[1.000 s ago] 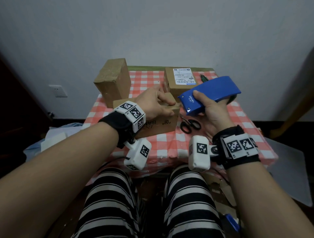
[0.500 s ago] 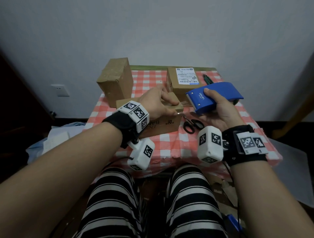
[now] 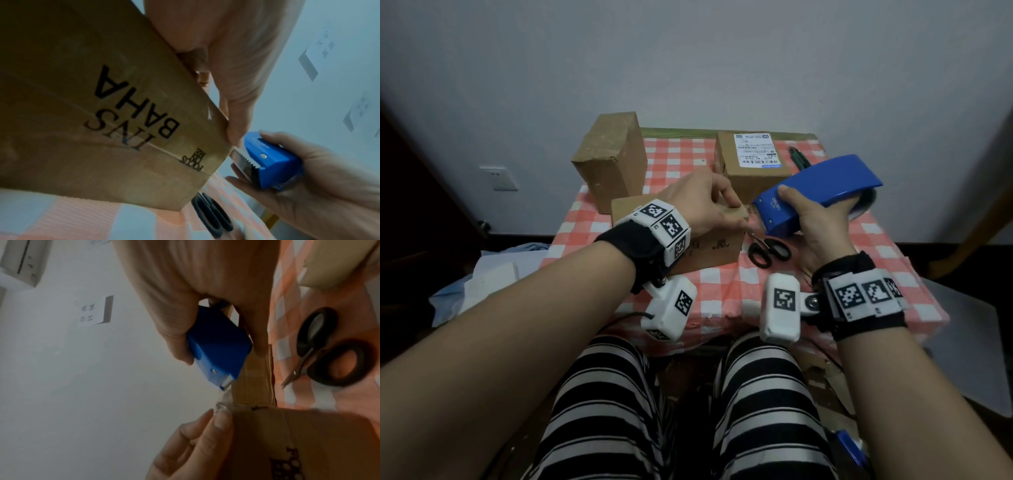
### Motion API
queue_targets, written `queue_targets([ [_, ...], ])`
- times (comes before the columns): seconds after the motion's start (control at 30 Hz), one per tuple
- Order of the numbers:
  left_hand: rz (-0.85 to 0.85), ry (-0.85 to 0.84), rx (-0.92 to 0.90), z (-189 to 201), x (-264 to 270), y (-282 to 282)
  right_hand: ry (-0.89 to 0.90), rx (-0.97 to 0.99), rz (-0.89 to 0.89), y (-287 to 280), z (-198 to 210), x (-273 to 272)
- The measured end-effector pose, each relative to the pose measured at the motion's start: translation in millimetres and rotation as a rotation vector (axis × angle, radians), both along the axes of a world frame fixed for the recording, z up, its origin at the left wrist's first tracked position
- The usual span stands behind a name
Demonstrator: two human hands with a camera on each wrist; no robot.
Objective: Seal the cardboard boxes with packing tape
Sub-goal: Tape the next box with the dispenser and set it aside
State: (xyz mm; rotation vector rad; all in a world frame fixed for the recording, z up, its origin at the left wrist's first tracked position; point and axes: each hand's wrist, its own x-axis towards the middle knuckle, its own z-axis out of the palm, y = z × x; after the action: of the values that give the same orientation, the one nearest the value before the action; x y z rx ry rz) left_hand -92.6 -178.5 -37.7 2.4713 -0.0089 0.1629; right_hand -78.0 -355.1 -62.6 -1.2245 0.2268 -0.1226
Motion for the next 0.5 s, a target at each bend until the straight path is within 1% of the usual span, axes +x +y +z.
queue_targets([
  [0.1,0.013,-0.028,0.016,-1.7,-1.8,-0.3,0.047,0.128,0.003,-2.1,2.0,1.2],
  [0.13,0.014,-0.027,0.020,-2.0,-2.2,-0.4,0.045,0.135,-0.004,-3.4,1.9,2.9],
  [0.2,0.011,-0.020,0.023,-0.9,-3.2,-1.3,0.012,0.082,-0.015,-4.9,2.9,3.9],
  [0.4,0.008,0.003,0.023,-1.7,-2.1,-0.2,-0.134,-0.272,-0.023,6.6,5.7,-4.8],
  [0.5,0.009,0.012,0.012,0.2,-2.3,0.6,-0.211,-0.468,0.005,13.1,7.5,-4.4],
])
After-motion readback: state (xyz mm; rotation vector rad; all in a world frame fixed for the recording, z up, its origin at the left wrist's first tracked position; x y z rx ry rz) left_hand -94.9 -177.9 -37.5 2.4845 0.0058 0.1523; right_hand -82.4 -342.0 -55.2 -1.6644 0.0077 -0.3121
